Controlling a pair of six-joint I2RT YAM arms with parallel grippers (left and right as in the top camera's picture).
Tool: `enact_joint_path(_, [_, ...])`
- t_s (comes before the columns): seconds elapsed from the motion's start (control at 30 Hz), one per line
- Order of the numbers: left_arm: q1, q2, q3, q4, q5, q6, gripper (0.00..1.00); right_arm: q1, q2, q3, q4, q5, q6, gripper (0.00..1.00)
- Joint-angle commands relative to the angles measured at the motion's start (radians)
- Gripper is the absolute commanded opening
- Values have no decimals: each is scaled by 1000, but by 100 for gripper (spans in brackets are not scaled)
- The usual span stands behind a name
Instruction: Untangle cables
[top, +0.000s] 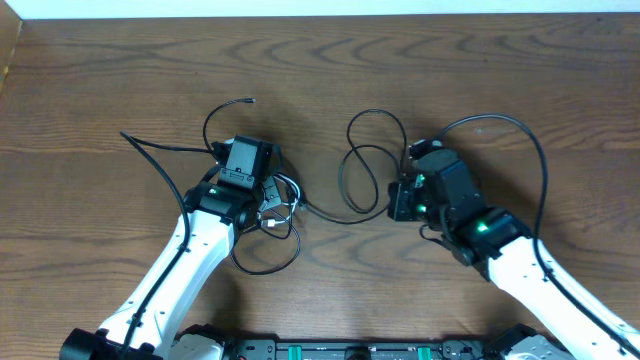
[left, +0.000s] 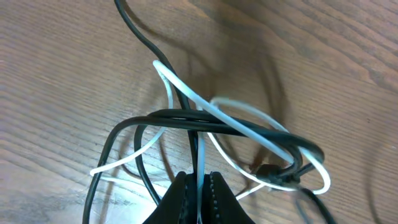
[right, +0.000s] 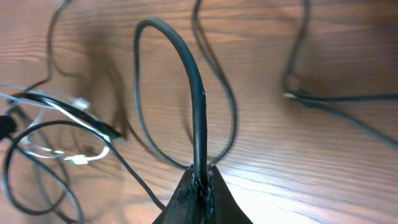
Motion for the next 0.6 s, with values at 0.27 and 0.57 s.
enact_joint_path(0.27, [5,4,-19,-17,-128,-59,8,-168,-14,30,-252,245,-137,1])
enact_joint_path(0.57, [4,4,-19,-17,-127,-58,8,-201,-14,30,-259,247,-170,60])
